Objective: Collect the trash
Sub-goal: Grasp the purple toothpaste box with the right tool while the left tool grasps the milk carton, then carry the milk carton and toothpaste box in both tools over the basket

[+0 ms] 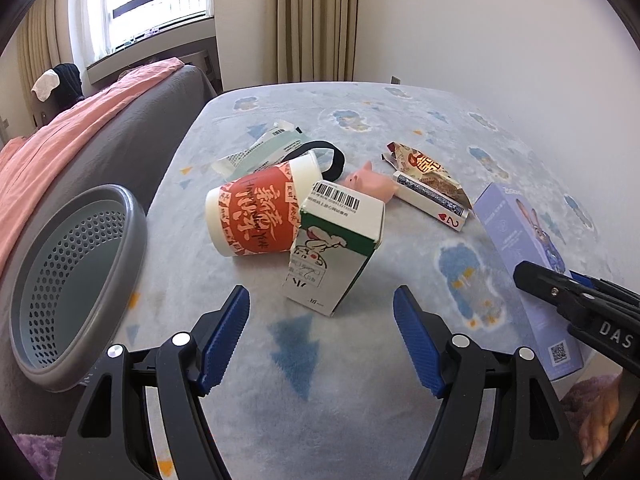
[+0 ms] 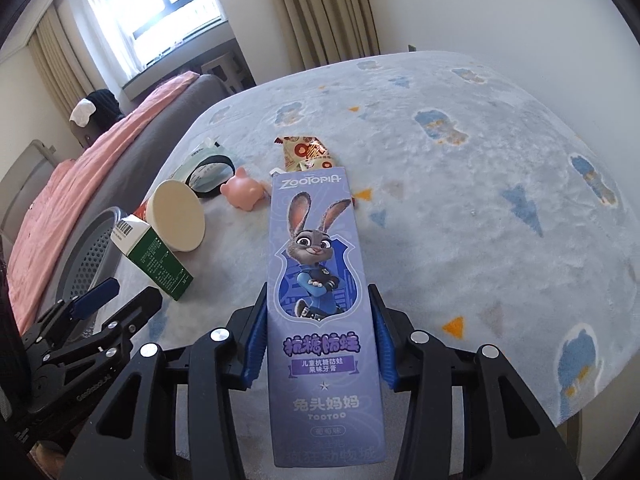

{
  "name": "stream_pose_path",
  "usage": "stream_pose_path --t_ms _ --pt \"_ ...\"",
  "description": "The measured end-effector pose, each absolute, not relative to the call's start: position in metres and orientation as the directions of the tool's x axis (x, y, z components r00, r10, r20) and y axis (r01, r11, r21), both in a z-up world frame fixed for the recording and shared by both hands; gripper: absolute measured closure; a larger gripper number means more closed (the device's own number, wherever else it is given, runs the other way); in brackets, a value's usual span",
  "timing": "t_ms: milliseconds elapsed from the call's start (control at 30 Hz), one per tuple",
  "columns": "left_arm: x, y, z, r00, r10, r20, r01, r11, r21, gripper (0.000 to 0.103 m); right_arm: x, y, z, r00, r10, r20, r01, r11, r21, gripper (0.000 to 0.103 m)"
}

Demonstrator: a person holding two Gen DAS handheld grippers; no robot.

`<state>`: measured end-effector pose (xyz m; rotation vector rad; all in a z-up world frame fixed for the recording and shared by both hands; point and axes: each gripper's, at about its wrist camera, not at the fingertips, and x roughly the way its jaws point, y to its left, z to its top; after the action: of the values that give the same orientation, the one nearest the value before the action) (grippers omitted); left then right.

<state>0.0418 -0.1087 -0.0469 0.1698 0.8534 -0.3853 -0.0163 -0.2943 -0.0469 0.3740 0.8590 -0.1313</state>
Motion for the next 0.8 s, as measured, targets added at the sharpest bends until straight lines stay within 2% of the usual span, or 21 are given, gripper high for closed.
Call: stream_pose_path --t_ms 367,400,433,500,800 --pt "0.068 -0.133 -0.061 0.601 -0.246 -0.76 0.395 0.918 0.014 0.032 -0.017 -0.297 -0.047 0.655 0.052 -0.754 0.254 0.925 0.284 0.059" --pt "0.068 -0.134 -0.062 0.604 -0.246 -0.758 0.393 0.919 0.015 0.035 -0.016 -0.296 -0.047 0.654 0.05 -0.755 0.252 0.927 0.279 0.059" --pt "0.069 -0.134 -0.063 0.604 -0.245 -0.758 0.392 0.92 0.014 0.048 -0.016 -0.295 -0.048 0.652 0.05 -0.756 0.25 0.928 0.277 0.059" --pt "0.07 -0.136 -0.066 0.593 -0.243 -0.768 0.398 0.917 0.018 0.064 -0.015 -0.294 -0.048 0.65 0.053 -0.758 0.246 0.929 0.276 0.059" --pt "0.054 -0.113 -0.054 0.608 -0.254 -0.752 0.386 0.923 0.0 0.065 -0.016 -0.288 -0.046 0.649 0.051 -0.759 0.237 0.935 0.265 0.059"
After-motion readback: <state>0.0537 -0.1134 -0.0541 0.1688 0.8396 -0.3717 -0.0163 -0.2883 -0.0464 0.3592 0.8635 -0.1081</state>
